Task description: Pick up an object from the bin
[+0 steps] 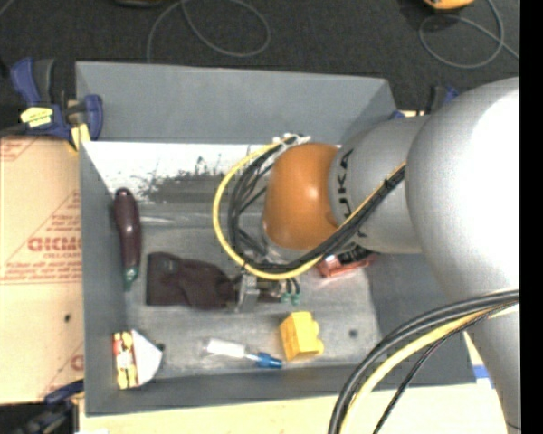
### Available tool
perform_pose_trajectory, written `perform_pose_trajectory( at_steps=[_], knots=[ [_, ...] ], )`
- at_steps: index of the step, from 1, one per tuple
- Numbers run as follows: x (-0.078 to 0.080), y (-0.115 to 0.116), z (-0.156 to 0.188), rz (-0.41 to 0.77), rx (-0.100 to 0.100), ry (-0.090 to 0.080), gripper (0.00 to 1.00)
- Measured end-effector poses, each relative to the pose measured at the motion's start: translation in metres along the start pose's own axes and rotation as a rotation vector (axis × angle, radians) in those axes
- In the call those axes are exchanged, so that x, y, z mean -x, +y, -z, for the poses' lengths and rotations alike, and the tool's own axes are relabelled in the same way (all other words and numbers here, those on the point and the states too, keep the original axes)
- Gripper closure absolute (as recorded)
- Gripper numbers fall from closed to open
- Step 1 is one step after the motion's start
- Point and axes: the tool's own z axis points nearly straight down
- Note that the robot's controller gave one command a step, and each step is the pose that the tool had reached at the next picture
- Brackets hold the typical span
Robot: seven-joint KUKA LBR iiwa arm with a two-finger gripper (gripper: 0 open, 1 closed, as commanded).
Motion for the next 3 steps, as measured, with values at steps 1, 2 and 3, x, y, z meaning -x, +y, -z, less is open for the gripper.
perform_pose_trajectory(
  at_steps=[1,2,3],
  knots=[
    [0.000,0.000,0.000,-0.001,0.000,0.000,1.00],
    [0.000,0.000,0.000,-0.001,0.000,0.000,1.00],
    [0.009,-0.010,0.122,0.012,0.001,-0.003,1.00]
  ],
)
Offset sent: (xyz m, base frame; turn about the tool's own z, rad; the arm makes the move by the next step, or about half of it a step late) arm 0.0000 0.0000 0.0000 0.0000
